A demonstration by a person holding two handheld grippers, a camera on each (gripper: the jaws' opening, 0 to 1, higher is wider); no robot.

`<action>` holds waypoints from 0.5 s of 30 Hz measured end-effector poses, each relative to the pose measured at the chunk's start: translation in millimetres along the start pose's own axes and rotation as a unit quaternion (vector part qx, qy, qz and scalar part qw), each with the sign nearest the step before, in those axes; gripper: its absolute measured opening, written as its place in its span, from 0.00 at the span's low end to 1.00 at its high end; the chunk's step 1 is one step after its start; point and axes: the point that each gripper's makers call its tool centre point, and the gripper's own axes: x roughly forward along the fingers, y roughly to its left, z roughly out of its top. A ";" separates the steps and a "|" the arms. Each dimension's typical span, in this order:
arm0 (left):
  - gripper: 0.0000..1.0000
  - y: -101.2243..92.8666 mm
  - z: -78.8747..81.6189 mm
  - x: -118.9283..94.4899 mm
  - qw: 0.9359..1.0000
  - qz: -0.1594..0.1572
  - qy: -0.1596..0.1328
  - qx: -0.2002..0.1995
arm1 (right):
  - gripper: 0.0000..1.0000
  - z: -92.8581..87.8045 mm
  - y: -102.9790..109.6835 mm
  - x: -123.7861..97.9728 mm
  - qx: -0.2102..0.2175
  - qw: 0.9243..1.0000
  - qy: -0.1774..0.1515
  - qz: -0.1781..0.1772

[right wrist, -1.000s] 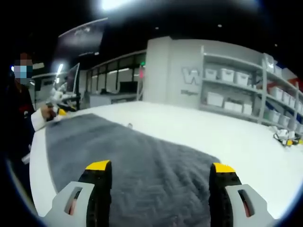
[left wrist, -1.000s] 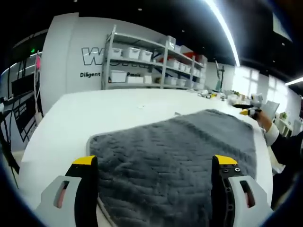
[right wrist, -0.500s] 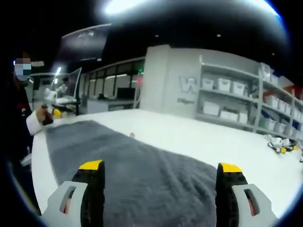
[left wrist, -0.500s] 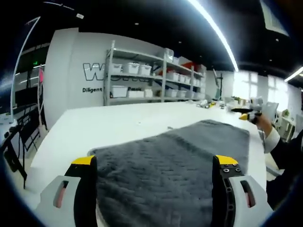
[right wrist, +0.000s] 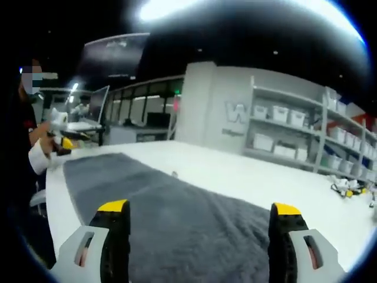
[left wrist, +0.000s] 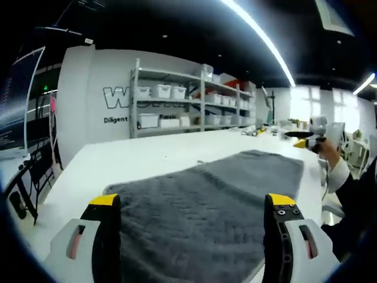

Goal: Open the folded towel by lifting each exposed corner and separating the folded layers until the towel lies flat within the target outline without major curled edges

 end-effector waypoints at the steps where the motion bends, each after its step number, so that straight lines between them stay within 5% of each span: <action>1: 1.00 -1.5 -0.4 -1.5 1.000 -0.001 -0.002 0.000 | 0.97 -1.3 1.0 -0.4 0.002 1.000 0.003 0.001; 5: 1.00 -8.3 -4.9 -6.3 1.000 -0.011 0.016 0.008 | 0.96 -7.2 3.5 -3.3 0.003 1.000 0.013 0.005; 9: 1.00 5.3 2.9 -9.5 0.999 0.036 -0.014 0.028 | 0.96 -4.9 2.3 -10.5 -0.003 1.000 0.015 0.002; 11: 1.00 3.4 -2.8 -11.1 0.999 0.039 -0.001 0.000 | 0.96 -1.4 0.9 -16.6 -0.005 1.000 0.009 -0.001; 15: 1.00 -7.0 2.9 -15.5 0.999 0.032 -0.003 0.022 | 0.93 11.9 -4.3 -28.3 -0.006 1.000 -0.022 -0.010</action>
